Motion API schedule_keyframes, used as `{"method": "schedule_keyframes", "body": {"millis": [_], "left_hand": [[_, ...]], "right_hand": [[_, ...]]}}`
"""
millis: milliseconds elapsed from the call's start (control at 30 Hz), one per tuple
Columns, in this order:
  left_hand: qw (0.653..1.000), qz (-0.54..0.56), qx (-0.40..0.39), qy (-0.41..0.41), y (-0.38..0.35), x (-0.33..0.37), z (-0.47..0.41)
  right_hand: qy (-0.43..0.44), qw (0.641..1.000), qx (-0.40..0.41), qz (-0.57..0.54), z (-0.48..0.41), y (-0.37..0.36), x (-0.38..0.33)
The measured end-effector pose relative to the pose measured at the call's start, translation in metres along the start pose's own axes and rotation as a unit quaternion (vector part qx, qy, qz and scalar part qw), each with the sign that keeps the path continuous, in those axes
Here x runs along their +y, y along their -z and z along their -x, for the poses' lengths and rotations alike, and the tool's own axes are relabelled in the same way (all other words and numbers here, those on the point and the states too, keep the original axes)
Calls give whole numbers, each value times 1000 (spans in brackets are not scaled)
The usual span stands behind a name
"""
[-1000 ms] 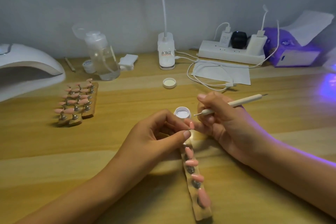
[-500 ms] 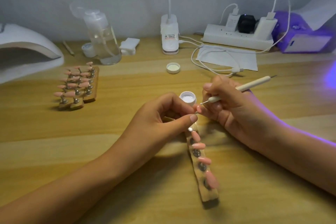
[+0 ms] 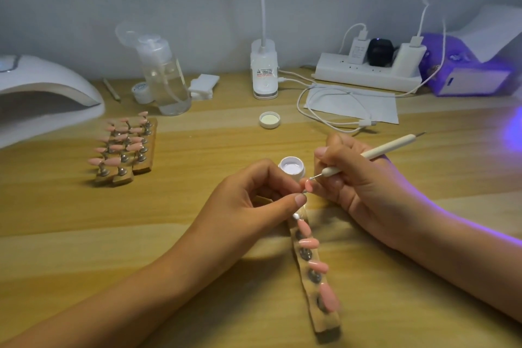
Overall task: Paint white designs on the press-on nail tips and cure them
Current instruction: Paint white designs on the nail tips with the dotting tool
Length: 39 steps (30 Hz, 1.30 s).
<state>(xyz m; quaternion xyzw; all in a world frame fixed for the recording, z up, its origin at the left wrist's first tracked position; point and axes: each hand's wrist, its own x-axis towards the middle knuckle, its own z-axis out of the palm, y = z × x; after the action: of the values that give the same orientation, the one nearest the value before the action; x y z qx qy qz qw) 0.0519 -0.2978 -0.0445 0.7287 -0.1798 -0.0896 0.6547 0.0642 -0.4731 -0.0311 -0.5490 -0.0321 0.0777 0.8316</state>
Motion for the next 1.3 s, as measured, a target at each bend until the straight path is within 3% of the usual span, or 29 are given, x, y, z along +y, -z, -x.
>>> {"method": "schedule_keyframes", "body": {"millis": [1300], "left_hand": [[999, -33, 5, -6, 1, -1, 0]], "right_hand": [[-13, 999, 21, 30, 0, -1, -1]]}}
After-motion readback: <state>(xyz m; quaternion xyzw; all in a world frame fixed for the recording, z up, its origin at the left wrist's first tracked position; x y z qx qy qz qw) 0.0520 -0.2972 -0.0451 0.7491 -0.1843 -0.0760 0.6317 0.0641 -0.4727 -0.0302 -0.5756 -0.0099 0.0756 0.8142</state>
